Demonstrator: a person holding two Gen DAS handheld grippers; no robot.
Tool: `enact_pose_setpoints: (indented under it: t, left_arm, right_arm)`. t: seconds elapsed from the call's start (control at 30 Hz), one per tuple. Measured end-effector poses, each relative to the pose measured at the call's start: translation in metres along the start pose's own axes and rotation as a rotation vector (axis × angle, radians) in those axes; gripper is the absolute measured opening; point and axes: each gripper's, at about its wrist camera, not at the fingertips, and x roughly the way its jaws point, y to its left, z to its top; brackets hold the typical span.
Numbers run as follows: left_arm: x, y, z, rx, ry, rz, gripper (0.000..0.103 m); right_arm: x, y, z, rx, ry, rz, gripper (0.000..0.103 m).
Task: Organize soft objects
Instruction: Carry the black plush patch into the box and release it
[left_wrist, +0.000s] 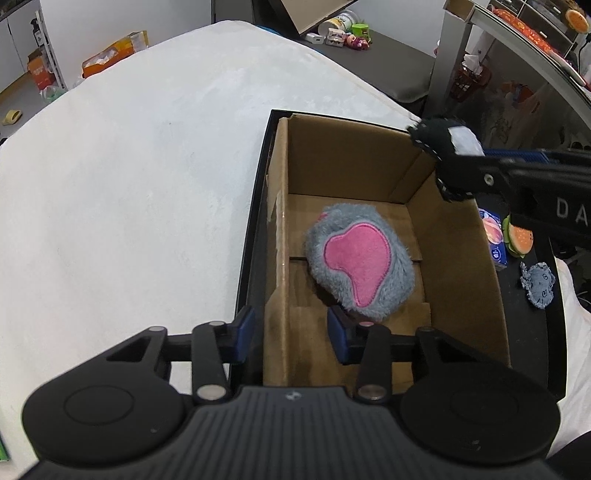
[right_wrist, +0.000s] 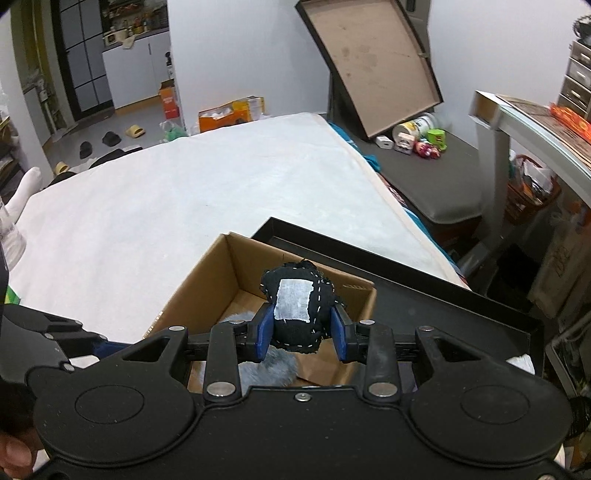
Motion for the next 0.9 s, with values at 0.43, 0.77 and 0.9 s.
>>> enact_pose_setpoints:
  t: [0.43, 0.77, 0.9]
  left_arm:
    - [0.001, 0.007, 0.000, -0.028, 0.002, -0.003, 0.034]
    - [0.003, 0.010, 0.002, -0.037, 0.008, -0.013, 0.021]
    - [0.002, 0.008, 0.002, -0.036, 0.000, -0.008, 0.020]
  right_arm:
    - [0.013, 0.022, 0.024, -0.023, -0.031, 0.073, 0.036]
    - [0.020, 0.024, 0.022, -0.024, 0.000, 0.061, 0.055]
    - [0.017, 0.015, 0.016, -0.003, 0.014, 0.042, 0.056]
